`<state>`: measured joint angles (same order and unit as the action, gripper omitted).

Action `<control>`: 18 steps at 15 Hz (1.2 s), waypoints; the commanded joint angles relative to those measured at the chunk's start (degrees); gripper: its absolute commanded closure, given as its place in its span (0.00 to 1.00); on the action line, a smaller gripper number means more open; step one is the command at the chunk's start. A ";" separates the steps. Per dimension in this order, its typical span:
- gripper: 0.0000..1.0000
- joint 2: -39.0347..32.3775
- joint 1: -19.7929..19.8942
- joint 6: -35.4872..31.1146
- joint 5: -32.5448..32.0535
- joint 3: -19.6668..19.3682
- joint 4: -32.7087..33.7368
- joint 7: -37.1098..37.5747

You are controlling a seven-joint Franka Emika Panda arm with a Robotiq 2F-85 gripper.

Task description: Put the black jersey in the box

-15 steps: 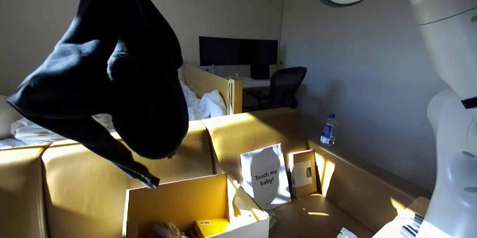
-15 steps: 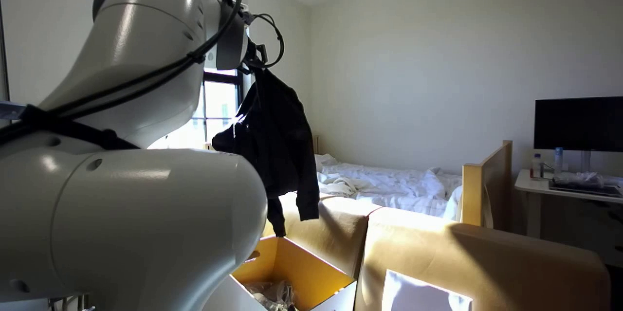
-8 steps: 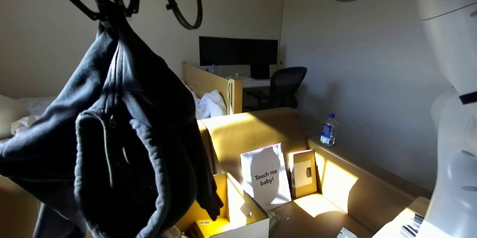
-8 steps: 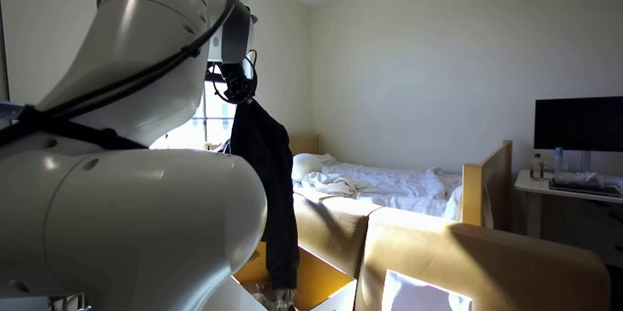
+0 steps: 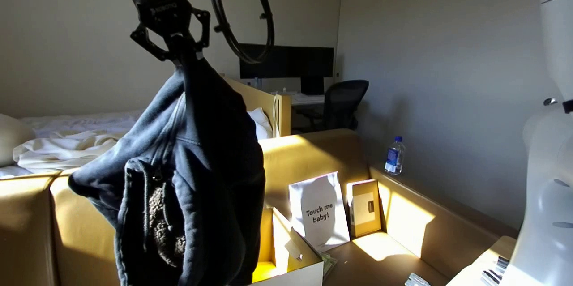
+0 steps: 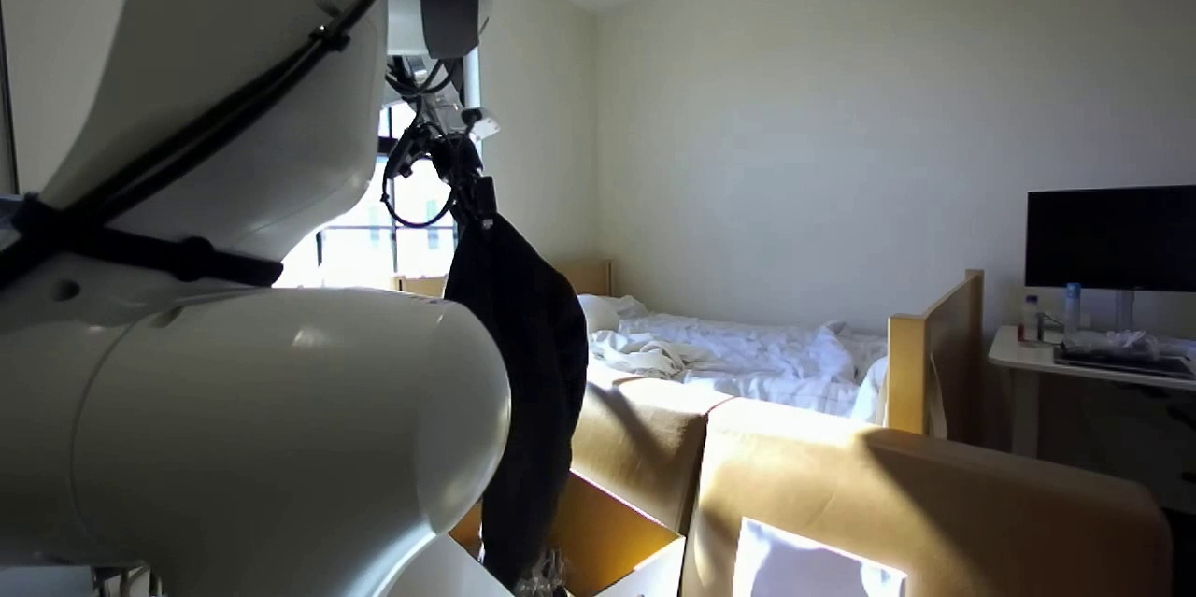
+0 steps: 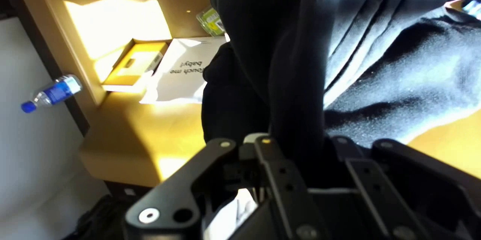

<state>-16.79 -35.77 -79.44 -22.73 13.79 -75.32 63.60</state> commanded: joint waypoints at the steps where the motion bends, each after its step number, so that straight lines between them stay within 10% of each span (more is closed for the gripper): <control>1: 0.95 7.34 2.82 -2.51 0.55 -1.41 -14.39 3.41; 10: 0.95 5.01 10.29 -4.67 -18.17 -1.98 -40.68 13.18; 18: 0.95 -6.66 11.59 -14.93 -23.69 -1.85 -24.79 23.05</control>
<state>-19.55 -23.93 -91.75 -45.40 10.87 -107.78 84.30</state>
